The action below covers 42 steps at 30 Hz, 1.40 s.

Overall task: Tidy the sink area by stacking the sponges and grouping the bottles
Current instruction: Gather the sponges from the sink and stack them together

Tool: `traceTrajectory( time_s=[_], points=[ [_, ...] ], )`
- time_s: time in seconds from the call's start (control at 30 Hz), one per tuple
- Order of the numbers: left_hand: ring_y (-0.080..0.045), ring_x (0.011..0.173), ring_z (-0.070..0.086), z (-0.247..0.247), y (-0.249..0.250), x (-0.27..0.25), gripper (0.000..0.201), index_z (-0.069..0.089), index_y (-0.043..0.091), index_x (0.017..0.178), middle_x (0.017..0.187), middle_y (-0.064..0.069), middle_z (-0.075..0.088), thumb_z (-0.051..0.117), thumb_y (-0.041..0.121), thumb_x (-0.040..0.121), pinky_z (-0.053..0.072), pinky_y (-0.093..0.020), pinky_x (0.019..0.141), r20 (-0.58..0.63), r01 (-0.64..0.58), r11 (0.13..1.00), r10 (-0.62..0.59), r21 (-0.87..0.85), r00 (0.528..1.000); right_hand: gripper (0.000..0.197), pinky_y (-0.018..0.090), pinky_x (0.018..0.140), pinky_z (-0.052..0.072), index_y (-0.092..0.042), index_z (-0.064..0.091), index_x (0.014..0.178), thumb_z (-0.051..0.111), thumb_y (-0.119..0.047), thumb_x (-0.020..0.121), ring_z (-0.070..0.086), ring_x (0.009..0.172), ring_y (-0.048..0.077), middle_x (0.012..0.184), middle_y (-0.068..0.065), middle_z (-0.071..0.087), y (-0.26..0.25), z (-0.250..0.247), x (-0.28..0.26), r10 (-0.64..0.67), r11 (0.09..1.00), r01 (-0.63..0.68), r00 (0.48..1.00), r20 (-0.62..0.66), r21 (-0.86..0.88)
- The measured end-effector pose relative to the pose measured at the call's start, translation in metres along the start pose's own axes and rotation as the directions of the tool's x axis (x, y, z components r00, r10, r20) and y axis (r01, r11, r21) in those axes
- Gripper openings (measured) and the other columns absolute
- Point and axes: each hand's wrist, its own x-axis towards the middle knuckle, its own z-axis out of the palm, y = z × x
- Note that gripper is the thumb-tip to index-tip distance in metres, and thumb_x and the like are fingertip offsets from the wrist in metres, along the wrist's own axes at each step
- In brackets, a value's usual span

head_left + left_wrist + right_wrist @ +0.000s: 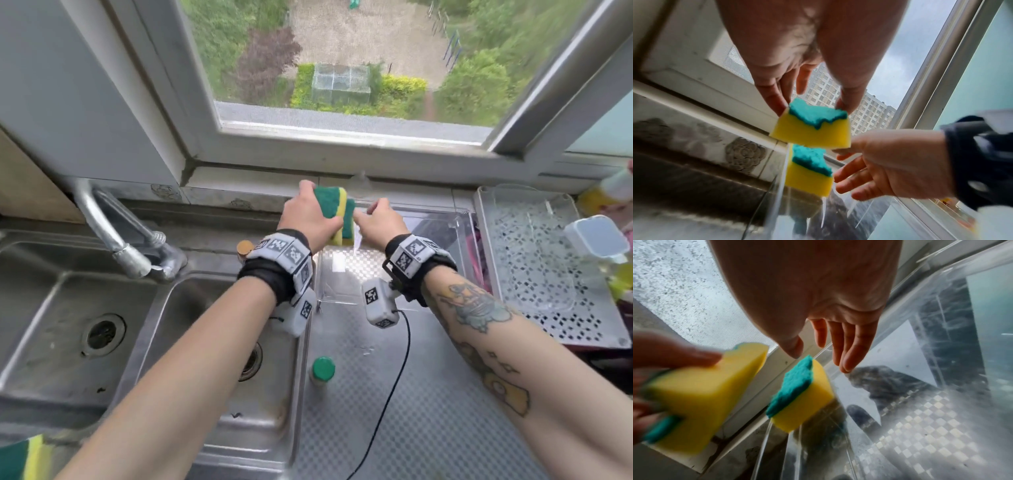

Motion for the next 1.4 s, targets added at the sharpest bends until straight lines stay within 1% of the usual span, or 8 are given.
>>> traceTrajectory(
  time_s=[0.17, 0.37, 0.5, 0.63, 0.73, 0.87, 1.17, 1.4],
  points=[
    [-0.034, 0.109, 0.059, 0.031, 0.014, 0.027, 0.064, 0.043, 0.007, 0.117, 0.113, -0.015, 0.064, 0.076, 0.036, 0.071, 0.049, -0.036, 0.089, 0.006, 0.025, 0.999, -0.025, 0.032, 1.0, 0.018, 0.043, 0.073, 0.061, -0.017, 0.05, 0.101, 0.05, -0.013, 0.084, 0.07, 0.077, 0.027, 0.102, 0.018, 0.068, 0.02, -0.004, -0.003, 0.042, 0.973, -0.062, 0.995, 0.094, 0.222],
    [-0.037, 0.115, 0.054, 0.042, -0.001, 0.032, 0.069, 0.045, 0.005, 0.118, 0.122, -0.016, 0.059, 0.071, 0.052, 0.075, 0.046, -0.042, 0.096, 0.027, 0.081, 0.993, -0.084, 0.087, 0.996, 0.043, 0.046, 0.081, 0.059, -0.013, 0.055, 0.12, 0.062, -0.012, 0.077, 0.069, 0.086, 0.027, 0.094, 0.002, 0.065, 0.021, -0.006, -0.013, -0.066, 0.96, 0.022, 0.987, 0.147, 0.279],
    [-0.03, 0.106, 0.062, 0.038, -0.005, 0.029, 0.055, 0.057, 0.01, 0.114, 0.114, -0.009, 0.067, 0.06, 0.055, 0.083, 0.048, -0.033, 0.082, 0.061, 0.133, 0.989, -0.137, 0.061, 0.989, 0.075, 0.046, 0.089, 0.055, -0.012, 0.051, 0.129, 0.076, -0.016, 0.059, 0.064, 0.101, 0.025, 0.119, 0.007, 0.059, 0.014, -0.004, -0.021, -0.153, 0.962, 0.107, 0.974, 0.167, 0.253],
    [-0.02, 0.09, 0.068, 0.028, -0.005, 0.019, 0.033, 0.068, 0.015, 0.097, 0.094, 0.0, 0.072, 0.075, 0.034, 0.07, 0.044, -0.024, 0.063, 0.172, 0.086, 0.993, -0.099, 0.077, 0.98, 0.07, 0.046, 0.087, 0.057, -0.014, 0.05, 0.127, 0.081, -0.007, 0.065, 0.066, 0.099, 0.025, 0.114, 0.005, 0.059, 0.014, 0.0, -0.021, -0.186, 0.957, 0.14, 0.969, 0.164, 0.256],
    [-0.024, 0.096, 0.066, 0.025, -0.005, 0.015, 0.033, 0.065, 0.012, 0.103, 0.103, -0.006, 0.07, 0.076, 0.015, 0.073, 0.051, -0.029, 0.076, 0.199, 0.051, 0.99, -0.077, 0.133, 0.977, 0.056, 0.039, 0.088, 0.055, -0.017, 0.052, 0.119, 0.08, -0.013, 0.071, 0.065, 0.099, 0.019, 0.108, 0.002, 0.063, 0.014, 0.003, -0.019, -0.194, 0.963, 0.164, 0.972, 0.132, 0.214],
    [-0.029, 0.106, 0.063, 0.03, -0.01, 0.018, 0.029, 0.063, 0.009, 0.11, 0.112, -0.01, 0.069, 0.066, 0.012, 0.082, 0.052, -0.036, 0.09, 0.121, 0.027, 0.98, -0.052, 0.197, 0.991, 0.052, 0.039, 0.089, 0.054, -0.017, 0.053, 0.122, 0.077, -0.018, 0.076, 0.064, 0.1, 0.019, 0.112, 0.004, 0.066, 0.014, 0.003, -0.018, -0.214, 0.967, 0.192, 0.968, 0.129, 0.166],
    [-0.025, 0.094, 0.064, 0.029, -0.023, 0.008, 0.03, 0.062, 0.011, 0.106, 0.107, -0.008, 0.069, 0.071, 0.02, 0.08, 0.047, -0.03, 0.074, 0.155, 0.046, 0.974, -0.082, 0.223, 0.985, 0.065, 0.04, 0.093, 0.052, -0.014, 0.049, 0.128, 0.082, -0.017, 0.072, 0.063, 0.102, 0.022, 0.11, 0.004, 0.063, 0.015, 0.002, -0.026, -0.172, 0.983, 0.161, 0.973, 0.151, 0.083],
    [-0.029, 0.116, 0.056, -0.005, -0.047, -0.036, 0.047, 0.053, 0.011, 0.127, 0.122, -0.01, 0.064, 0.063, 0.023, 0.083, 0.043, -0.032, 0.091, 0.149, 0.066, 0.985, -0.09, 0.16, 0.985, 0.074, 0.034, 0.091, 0.048, -0.011, 0.042, 0.136, 0.081, -0.022, 0.075, 0.058, 0.112, 0.026, 0.129, 0.013, 0.058, 0.018, -0.012, -0.066, -0.099, 0.994, 0.102, 0.987, 0.127, -0.024]
  ],
)
